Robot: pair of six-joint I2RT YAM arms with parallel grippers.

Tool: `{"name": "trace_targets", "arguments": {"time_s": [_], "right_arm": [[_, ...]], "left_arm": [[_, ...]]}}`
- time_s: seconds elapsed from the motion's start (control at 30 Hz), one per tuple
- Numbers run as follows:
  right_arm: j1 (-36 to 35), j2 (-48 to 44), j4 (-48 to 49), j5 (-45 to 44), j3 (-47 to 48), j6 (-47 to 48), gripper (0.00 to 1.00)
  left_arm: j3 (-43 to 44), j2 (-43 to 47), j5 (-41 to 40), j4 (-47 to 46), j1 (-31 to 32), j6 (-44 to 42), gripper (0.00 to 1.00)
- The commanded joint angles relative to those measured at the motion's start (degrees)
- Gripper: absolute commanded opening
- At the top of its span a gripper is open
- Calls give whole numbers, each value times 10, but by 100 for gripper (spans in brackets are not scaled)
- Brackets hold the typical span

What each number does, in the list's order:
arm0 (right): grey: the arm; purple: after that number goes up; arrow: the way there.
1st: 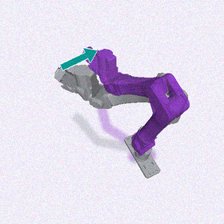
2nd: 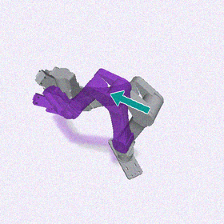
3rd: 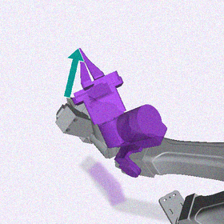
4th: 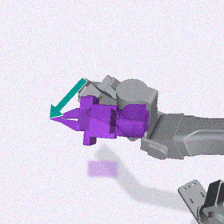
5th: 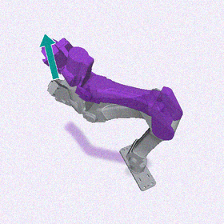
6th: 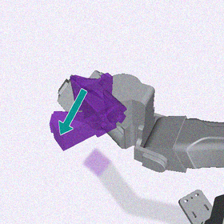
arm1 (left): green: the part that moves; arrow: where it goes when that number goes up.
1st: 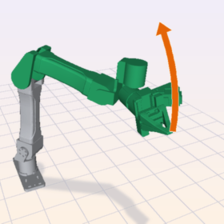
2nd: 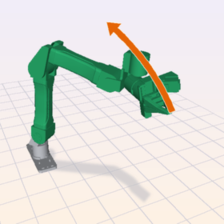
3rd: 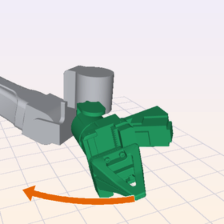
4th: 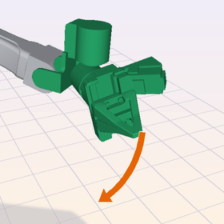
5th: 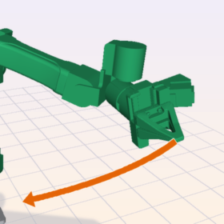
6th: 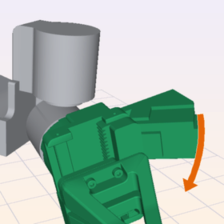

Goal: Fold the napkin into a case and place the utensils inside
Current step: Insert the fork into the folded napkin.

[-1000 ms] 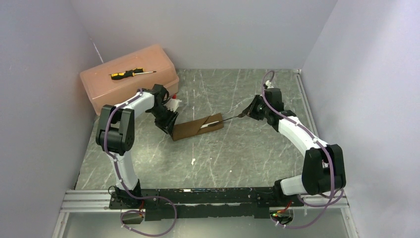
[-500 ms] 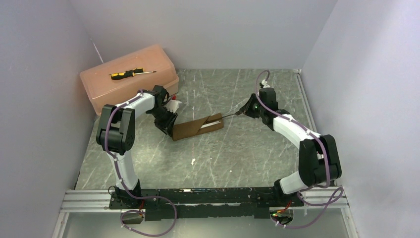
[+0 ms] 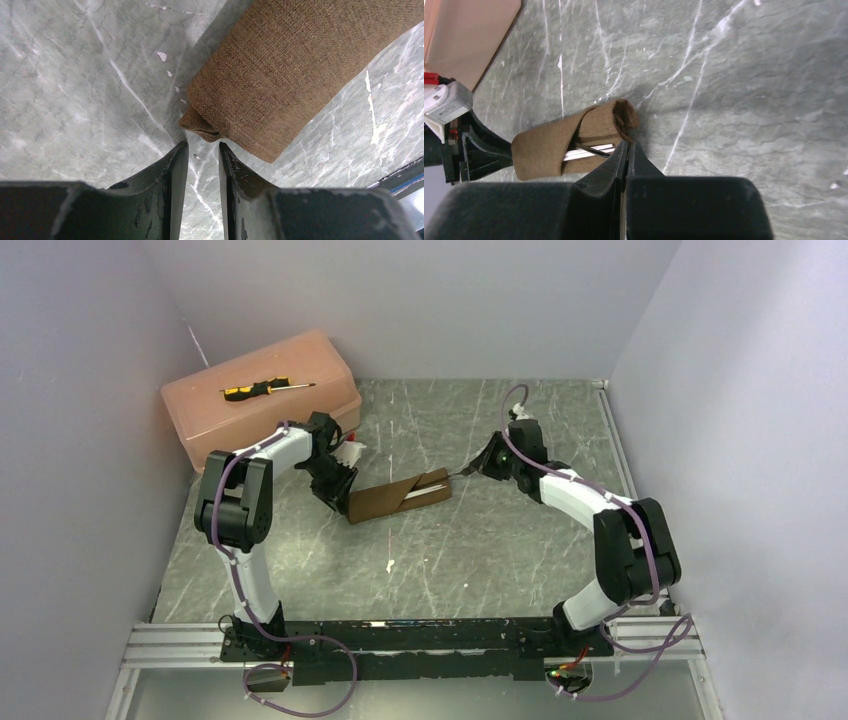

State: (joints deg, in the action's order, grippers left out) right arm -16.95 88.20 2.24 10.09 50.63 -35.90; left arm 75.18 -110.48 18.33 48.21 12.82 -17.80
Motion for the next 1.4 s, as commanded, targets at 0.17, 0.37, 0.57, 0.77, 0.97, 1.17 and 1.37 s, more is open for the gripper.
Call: {"name": "trace_targets", "arguments": {"time_s": [0.17,0.37,0.57,0.77,0.97,1.17,1.37], "right_arm": [[-40,39,50,21,39,-15,0],[-51,63,65,29,51,-22,0],[-54,94,82,48,68,-30,0],[-64,129,100,64,84,-38,0],[-72,143,107,70,88,-44,0],[-80,145,99,64,92,-40,0],[-93,160,96,63,99,-41,0]], "left_arm": [[-2,-3,-3,-6,-1,3,33],[2,-8,-2,-11,-1,2,33],[14,-22,4,-14,0,4,32],[16,-29,5,-15,1,3,32],[17,-32,6,-17,1,3,32],[19,-36,10,-18,2,4,31],[23,-35,12,-16,2,3,31]]}}
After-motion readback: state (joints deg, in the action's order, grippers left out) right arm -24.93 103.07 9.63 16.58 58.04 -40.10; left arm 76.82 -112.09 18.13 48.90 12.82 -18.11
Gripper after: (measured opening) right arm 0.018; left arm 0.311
